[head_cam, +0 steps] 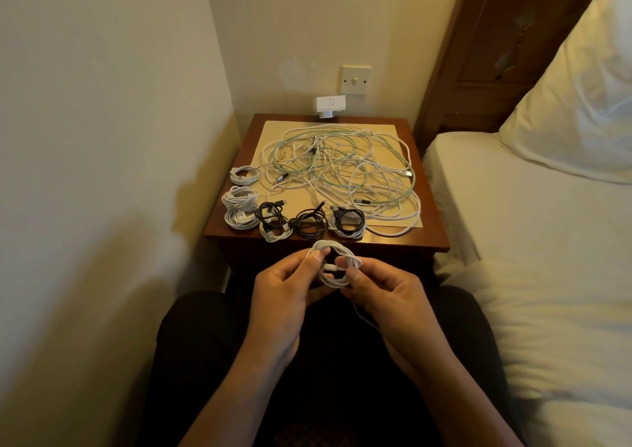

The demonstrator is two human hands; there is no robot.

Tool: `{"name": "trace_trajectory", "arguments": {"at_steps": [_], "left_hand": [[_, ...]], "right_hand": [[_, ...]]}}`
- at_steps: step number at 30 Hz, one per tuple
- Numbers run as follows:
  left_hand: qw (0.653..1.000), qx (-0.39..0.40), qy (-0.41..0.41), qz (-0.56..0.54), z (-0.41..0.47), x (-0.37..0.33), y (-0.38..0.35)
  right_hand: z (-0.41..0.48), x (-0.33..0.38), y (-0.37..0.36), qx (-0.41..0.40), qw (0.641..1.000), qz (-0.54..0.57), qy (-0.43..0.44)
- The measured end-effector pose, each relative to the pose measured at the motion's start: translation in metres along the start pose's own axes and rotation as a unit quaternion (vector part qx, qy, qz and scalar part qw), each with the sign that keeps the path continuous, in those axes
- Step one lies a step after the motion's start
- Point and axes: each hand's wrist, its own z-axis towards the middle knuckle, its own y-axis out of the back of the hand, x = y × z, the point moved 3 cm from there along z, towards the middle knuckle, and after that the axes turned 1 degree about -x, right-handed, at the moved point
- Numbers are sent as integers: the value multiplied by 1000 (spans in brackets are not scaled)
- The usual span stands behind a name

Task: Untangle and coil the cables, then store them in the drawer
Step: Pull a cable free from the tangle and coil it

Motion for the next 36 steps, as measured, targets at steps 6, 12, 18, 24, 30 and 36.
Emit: {"name": "trace_trajectory", "arguments": {"at_steps": [6, 12, 18, 24, 30, 36], "left_hand": [[991, -45, -15, 127, 4, 8, 11], [990, -42, 13, 133, 6, 7, 18], [994, 25, 89, -54, 4, 4, 18], [998, -14, 61, -3, 5, 10, 17], [998, 45, 37, 30, 1, 6, 17], [979, -32, -74, 187, 3, 0, 23]], "right_hand": [[-1, -11, -2, 23, 999, 21, -26], [0, -13, -6, -2, 1000, -29, 5], [4, -12, 3, -25, 1000, 5, -5], [3, -15, -4, 18, 994, 101, -45], [3, -15, -1, 41, 984, 161, -56], [-2, -4, -4, 29, 998, -41, 22]]}}
